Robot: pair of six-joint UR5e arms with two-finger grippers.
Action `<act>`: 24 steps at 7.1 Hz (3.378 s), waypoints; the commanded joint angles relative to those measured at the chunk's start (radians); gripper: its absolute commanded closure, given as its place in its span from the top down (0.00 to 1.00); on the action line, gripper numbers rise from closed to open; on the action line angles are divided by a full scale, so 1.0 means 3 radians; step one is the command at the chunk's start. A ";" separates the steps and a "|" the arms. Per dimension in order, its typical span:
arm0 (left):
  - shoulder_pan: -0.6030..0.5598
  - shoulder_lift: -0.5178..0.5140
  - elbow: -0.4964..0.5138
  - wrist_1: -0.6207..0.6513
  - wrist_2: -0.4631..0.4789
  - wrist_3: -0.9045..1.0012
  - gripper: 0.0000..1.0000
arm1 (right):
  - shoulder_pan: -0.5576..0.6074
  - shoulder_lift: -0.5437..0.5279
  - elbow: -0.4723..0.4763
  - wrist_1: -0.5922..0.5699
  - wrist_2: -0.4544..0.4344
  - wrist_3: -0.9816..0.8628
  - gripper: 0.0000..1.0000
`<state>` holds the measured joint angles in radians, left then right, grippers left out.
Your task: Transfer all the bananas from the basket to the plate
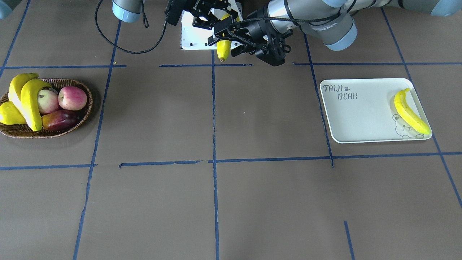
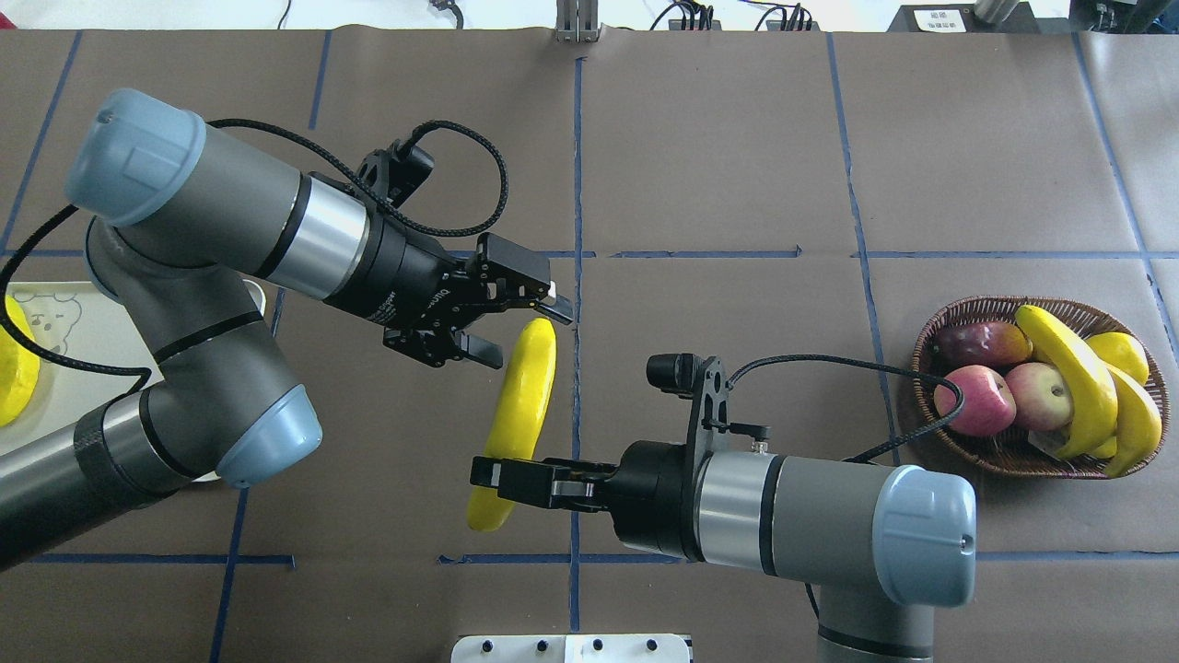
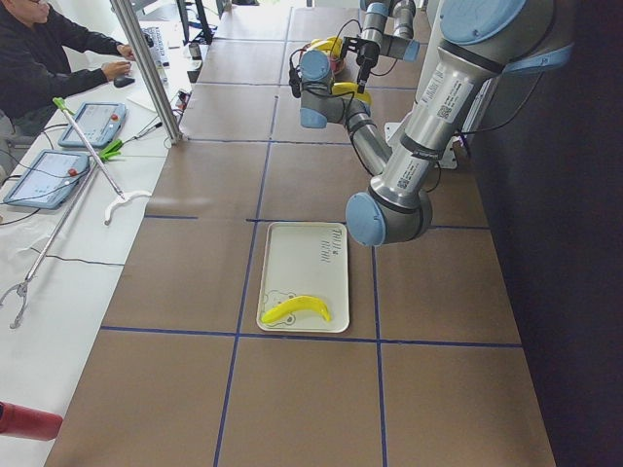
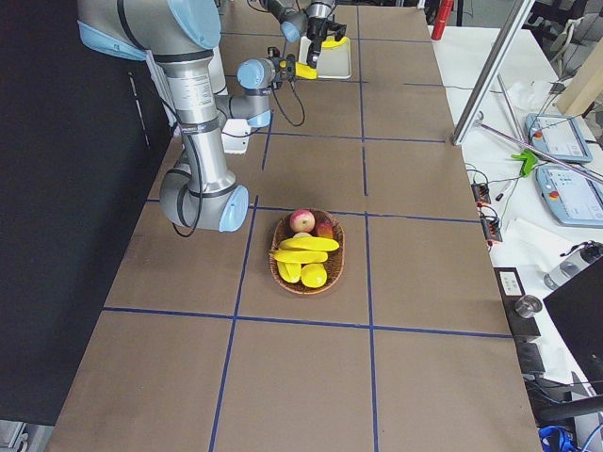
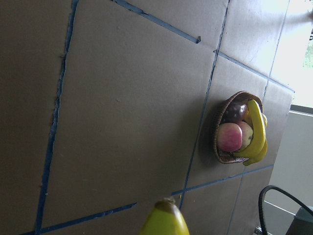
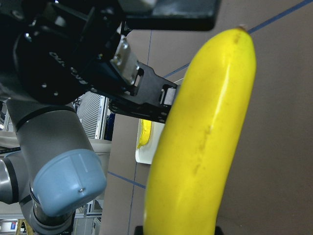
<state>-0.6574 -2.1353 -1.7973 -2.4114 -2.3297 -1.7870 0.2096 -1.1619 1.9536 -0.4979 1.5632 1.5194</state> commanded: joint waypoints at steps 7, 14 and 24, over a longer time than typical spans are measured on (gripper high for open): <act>0.0038 0.0072 -0.0155 0.0015 -0.0001 -0.0056 0.69 | 0.0002 0.0002 0.0018 0.0013 -0.0005 0.0013 0.03; 0.0003 0.0102 -0.0145 0.0061 -0.0011 -0.0348 0.00 | 0.0017 0.0069 0.0048 0.0003 -0.0005 0.0049 1.00; -0.0780 0.2186 -0.0073 0.0220 0.1403 0.1251 0.00 | 0.1681 -0.0218 0.0376 -0.2857 0.1245 -0.1098 0.99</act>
<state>-0.9142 -1.5893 -1.8162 -2.3469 -1.9916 -1.5031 0.6097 -1.2258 2.0616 -1.2213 1.8386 1.3239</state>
